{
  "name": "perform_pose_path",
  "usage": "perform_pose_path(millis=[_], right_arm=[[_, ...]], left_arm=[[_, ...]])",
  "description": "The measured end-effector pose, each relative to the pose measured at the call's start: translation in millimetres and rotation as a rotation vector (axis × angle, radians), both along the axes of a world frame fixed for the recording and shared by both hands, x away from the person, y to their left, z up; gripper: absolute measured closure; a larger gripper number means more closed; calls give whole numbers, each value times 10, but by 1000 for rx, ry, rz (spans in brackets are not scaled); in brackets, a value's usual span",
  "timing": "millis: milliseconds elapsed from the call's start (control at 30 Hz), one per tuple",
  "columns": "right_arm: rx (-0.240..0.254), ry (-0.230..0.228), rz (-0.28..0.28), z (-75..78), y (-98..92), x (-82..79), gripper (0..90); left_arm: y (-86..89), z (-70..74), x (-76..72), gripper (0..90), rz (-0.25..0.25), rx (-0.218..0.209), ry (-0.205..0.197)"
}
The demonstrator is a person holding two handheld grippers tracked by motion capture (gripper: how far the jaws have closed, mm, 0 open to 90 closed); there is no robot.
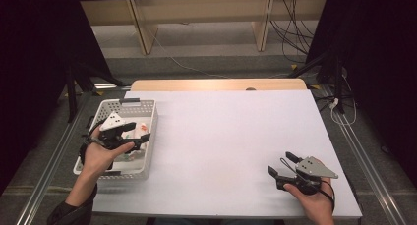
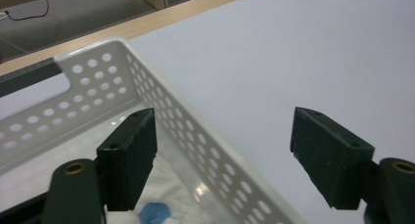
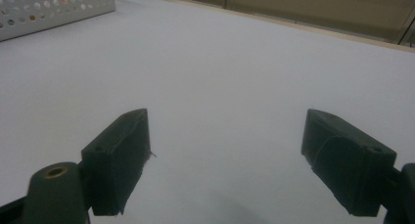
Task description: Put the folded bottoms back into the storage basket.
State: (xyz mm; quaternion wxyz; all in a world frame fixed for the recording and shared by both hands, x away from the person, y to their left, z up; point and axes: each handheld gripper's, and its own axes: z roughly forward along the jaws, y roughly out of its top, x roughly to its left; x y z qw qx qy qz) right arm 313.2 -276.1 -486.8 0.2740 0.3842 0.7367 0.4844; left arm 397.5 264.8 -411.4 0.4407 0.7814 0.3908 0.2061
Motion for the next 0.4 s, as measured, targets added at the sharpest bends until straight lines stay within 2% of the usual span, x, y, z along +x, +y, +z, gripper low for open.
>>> perform_pose_path(millis=[133,233,333,400], right_arm=[[3,-3,1,-1,3,1,191],[2,-2,1,2,0,0,190],[-1,-4,2,4,-2,-2,190],[-1,-4,2,4,-3,-1,190]], left_arm=[[-134,-22,-119,161,-46,-14,17],[-254,-76,-217,153,-75,-34,19],[-341,-116,-262,151,-105,-20,20],[-370,-131,-256,154,-103,3,18]])
